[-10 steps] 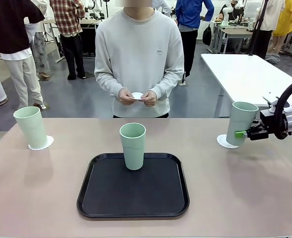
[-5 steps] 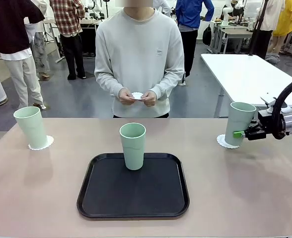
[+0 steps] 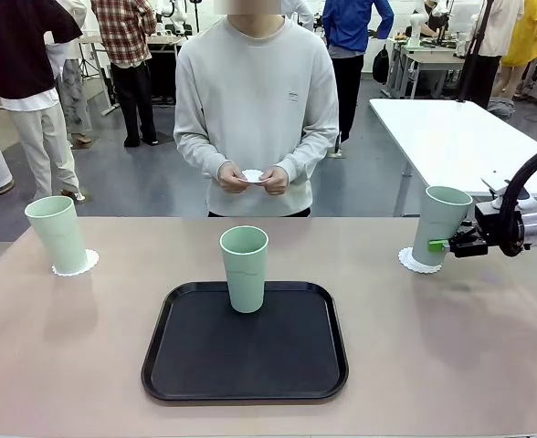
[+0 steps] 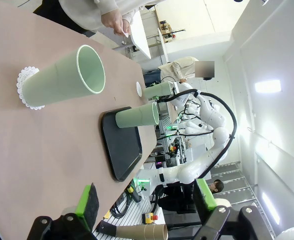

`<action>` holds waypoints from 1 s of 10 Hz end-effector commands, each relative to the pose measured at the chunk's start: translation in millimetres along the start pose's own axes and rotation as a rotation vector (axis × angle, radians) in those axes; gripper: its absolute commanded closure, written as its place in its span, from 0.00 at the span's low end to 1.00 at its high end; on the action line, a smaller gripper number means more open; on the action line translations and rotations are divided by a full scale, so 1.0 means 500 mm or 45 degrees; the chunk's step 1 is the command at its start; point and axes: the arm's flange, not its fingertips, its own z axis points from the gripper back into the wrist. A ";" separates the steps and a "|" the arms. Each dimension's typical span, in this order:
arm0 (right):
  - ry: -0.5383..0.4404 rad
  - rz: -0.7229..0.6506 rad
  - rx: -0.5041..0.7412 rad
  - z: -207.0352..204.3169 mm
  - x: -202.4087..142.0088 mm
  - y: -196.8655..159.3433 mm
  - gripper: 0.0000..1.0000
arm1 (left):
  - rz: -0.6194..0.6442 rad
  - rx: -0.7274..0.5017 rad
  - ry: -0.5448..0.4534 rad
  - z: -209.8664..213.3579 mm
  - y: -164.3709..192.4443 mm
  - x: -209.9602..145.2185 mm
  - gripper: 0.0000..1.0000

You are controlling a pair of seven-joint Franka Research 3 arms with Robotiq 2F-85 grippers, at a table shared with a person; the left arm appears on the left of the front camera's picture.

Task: Place coasters on the table and set cups on them.
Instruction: Take one Reusable plastic cup from the Flat Tray and place it on a coaster set by the human.

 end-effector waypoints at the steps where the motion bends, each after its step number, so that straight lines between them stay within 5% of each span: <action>1: 0.002 0.063 -0.031 -0.001 -0.004 -0.022 0.18 | 0.007 -0.004 -0.020 0.002 -0.005 0.002 0.00; 10: 0.063 0.042 -0.041 -0.026 -0.038 -0.046 0.18 | 0.007 -0.004 -0.020 0.002 -0.005 0.002 0.00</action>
